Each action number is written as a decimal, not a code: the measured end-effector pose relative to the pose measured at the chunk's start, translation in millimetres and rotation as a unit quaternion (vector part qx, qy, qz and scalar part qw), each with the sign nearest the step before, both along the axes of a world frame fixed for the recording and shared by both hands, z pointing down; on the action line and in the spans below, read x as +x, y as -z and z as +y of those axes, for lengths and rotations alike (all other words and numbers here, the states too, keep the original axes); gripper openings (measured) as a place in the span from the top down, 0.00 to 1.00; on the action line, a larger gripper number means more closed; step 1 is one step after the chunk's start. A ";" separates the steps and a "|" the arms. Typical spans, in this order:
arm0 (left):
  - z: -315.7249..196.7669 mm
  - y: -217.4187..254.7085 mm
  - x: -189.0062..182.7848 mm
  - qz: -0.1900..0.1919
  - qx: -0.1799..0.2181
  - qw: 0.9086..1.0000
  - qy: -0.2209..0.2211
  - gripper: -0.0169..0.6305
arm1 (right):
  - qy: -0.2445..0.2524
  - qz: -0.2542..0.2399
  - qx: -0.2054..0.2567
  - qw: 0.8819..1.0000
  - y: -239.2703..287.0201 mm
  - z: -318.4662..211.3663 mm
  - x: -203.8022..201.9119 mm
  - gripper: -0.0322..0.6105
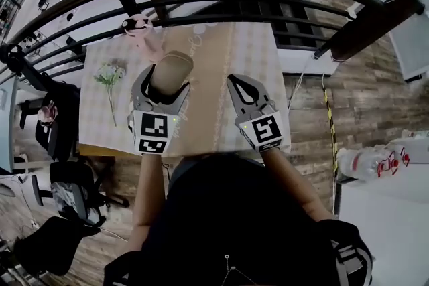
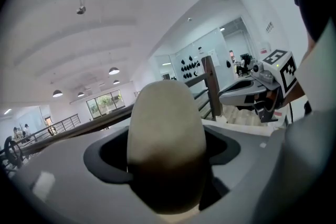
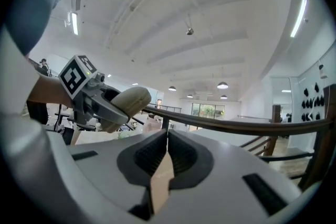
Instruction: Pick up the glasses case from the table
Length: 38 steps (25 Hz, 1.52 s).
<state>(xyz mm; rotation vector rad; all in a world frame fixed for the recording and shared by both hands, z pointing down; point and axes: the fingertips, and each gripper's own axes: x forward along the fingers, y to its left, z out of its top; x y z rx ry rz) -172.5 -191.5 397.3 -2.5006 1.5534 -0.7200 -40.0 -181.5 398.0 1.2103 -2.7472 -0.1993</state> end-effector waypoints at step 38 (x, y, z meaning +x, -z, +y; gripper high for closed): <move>-7.9 143.2 -51.2 0.192 0.215 0.955 0.073 0.35 | -0.106 -0.056 0.092 0.989 128.4 -38.6 -3.8 0.93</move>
